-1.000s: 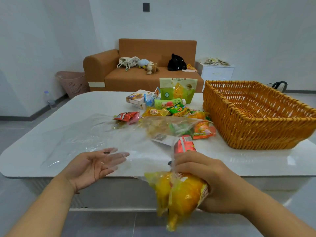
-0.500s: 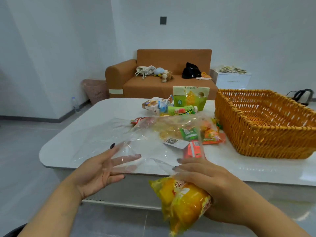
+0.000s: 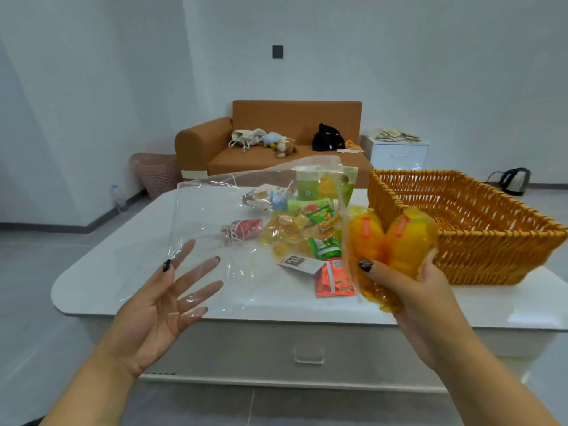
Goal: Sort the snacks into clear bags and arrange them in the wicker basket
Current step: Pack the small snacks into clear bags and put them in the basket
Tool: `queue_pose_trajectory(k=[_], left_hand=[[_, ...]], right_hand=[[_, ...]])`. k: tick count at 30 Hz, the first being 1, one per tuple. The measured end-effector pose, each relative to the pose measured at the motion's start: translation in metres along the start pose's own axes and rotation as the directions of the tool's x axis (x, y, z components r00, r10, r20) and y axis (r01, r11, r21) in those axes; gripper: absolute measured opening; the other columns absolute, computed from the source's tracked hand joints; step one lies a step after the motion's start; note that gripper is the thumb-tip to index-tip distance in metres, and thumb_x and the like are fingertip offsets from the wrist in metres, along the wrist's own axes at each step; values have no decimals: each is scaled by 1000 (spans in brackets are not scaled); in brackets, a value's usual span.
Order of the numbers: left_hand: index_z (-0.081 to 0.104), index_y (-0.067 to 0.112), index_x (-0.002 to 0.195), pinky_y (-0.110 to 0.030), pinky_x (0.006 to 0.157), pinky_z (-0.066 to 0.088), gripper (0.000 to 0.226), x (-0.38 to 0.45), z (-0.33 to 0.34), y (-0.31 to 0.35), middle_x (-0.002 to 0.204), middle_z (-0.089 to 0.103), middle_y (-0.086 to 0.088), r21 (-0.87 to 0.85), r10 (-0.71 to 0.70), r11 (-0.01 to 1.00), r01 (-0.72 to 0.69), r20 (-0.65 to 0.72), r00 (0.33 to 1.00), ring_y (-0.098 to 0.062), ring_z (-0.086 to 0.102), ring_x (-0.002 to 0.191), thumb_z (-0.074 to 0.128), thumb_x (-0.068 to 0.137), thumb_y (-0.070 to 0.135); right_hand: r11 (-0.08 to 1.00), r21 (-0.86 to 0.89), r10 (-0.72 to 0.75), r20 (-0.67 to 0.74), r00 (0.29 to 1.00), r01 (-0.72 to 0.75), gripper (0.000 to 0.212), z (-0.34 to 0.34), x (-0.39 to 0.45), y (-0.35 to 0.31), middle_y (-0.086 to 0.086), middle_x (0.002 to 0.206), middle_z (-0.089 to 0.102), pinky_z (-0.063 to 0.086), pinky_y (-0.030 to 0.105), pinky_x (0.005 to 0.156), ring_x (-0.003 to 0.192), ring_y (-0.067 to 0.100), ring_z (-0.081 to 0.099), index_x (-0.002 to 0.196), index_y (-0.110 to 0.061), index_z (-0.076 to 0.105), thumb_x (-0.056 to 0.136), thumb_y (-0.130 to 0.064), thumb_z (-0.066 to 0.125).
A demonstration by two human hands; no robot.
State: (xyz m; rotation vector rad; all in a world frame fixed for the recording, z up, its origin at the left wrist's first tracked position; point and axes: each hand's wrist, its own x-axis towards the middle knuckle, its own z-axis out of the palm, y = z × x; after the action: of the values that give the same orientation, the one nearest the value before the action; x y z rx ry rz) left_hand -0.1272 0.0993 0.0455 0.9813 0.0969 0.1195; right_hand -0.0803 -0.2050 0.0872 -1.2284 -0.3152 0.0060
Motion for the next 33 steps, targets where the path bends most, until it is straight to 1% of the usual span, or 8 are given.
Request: queue_pose_trajectory(k=[2, 6, 10, 14, 20, 26, 30, 33], left_hand=[[68, 33, 122, -30, 54, 60, 39, 2, 0, -1, 122, 69, -9, 42, -10, 999, 9, 20, 1000, -31, 72, 98, 41, 93, 32], [59, 30, 131, -36, 71, 61, 39, 9, -3, -6, 123, 68, -9, 154, 10, 988, -12, 17, 1000, -32, 69, 106, 35, 100, 29], [58, 29, 132, -34, 69, 62, 37, 22, -5, -9, 124, 68, -8, 186, 21, 982, -18, -9, 1000, -32, 68, 108, 35, 102, 28], [58, 27, 131, -33, 63, 62, 37, 29, -4, -10, 123, 68, -9, 193, -21, 981, 21, -3, 1000, -34, 68, 106, 37, 101, 29], [55, 21, 133, -37, 63, 61, 38, 31, 1, -21, 121, 69, -11, 252, -124, 961, 111, 38, 992, -38, 68, 105, 38, 100, 31], [55, 22, 132, -32, 59, 61, 34, 33, 3, -26, 119, 70, -11, 277, -135, 952, 126, 14, 991, -38, 69, 102, 36, 104, 26], [56, 27, 131, -33, 59, 62, 33, 34, 6, -26, 119, 70, -10, 284, -109, 954, 97, 26, 994, -38, 70, 99, 37, 103, 25], [55, 32, 131, -35, 63, 62, 34, 34, 7, -26, 119, 70, -8, 310, -91, 948, 74, 39, 995, -38, 70, 100, 38, 102, 26]], right_hand=[[990, 15, 139, 58, 989, -140, 60, 1, 2, 4, -1, 104, 74, 57, 32, 74, 96, 20, 71, 116, -27, 59, 61, -9, 76], [845, 260, 409, 248, 878, -467, 95, -11, 9, 6, 26, 112, 67, 59, 35, 59, 87, 40, 70, 123, -11, 56, 36, -16, 94], [823, 354, 387, 223, 895, -444, 111, -25, 19, 7, 27, 115, 64, 58, 35, 59, 84, 38, 69, 134, -10, 52, 31, -21, 95], [816, 325, 415, 248, 875, -479, 108, -29, 22, 5, 29, 120, 62, 59, 36, 60, 91, 41, 68, 131, -10, 55, 32, -19, 95], [656, 408, 519, 368, 772, -635, 92, -21, 19, 16, 34, 124, 57, 61, 44, 66, 103, 49, 63, 124, -2, 57, 39, -6, 93], [835, 169, 496, 179, 850, -523, 78, -7, 21, 23, 22, 111, 69, 60, 46, 73, 98, 44, 67, 125, -9, 51, 53, -7, 81], [741, 258, 572, 242, 784, -620, 104, -9, 21, 18, 31, 117, 63, 61, 42, 63, 97, 50, 65, 127, -11, 52, 33, -12, 96], [689, 322, 598, 255, 760, -650, 94, -7, 21, 14, 33, 115, 62, 60, 38, 56, 91, 48, 67, 118, -5, 62, 30, -12, 96]])
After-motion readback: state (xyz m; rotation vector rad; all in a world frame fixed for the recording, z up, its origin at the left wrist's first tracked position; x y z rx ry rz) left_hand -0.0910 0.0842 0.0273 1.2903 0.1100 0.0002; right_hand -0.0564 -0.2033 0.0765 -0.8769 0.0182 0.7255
